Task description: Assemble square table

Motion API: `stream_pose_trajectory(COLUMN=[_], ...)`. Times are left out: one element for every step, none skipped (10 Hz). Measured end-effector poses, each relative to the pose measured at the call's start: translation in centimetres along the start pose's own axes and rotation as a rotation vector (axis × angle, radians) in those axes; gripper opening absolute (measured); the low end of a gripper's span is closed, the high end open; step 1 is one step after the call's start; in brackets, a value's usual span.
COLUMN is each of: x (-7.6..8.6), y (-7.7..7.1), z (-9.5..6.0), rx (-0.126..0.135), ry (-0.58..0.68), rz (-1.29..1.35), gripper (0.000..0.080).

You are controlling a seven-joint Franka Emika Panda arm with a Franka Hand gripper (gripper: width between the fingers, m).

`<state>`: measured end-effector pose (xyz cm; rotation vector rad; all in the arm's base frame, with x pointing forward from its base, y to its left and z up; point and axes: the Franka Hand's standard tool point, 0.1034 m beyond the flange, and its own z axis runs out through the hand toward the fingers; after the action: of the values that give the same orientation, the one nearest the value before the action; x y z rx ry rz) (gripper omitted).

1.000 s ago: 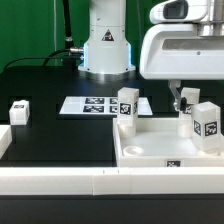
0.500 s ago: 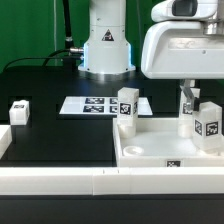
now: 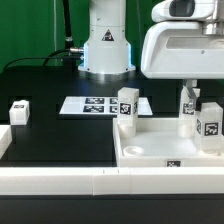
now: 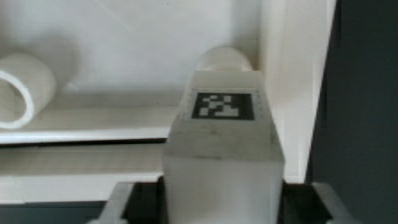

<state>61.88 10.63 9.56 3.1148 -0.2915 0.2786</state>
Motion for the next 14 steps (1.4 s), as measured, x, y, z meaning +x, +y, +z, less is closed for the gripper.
stream_pose_trajectory(x=[-0.02,-0.02,-0.01,-0.05,-0.10,-0.19,-0.24,-0.21,-0.20,-0.17,-0.21,-0.19,-0.22,-0.28], y=[0.11,0.21,0.33,0.43,0.48,0.52,0.55,0.60,0.64,0.67,0.58,0.57,0.57,0.50], z=[0.01,0.02,0.04,0.06,0.07,0.07,0.07,0.08,0.07,0.06,0.06,0.07,0.08,0.09], rx=[-0.002,-0.003,-0.003,0.000,-0.002,-0.007,-0.010,-0.009,-0.003,0.002,0.007,0.007,0.006,0.006], ry=[-0.001,-0.001,-0.002,-0.005,-0.005,-0.010,-0.012,-0.013,-0.018,-0.021,-0.026,-0.025,-0.026,-0.028], rz=[0.136,0.237,0.344,0.475,0.581,0.715,0.799,0.895,0.953,0.970,1.047,1.018,0.971,0.900], gripper=[0.0281,0.0281,0.0281,0.0281,0.0281,0.0281,0.0281,0.0281,0.0281,0.0281,0.0281,0.0401,0.0535,0.0535])
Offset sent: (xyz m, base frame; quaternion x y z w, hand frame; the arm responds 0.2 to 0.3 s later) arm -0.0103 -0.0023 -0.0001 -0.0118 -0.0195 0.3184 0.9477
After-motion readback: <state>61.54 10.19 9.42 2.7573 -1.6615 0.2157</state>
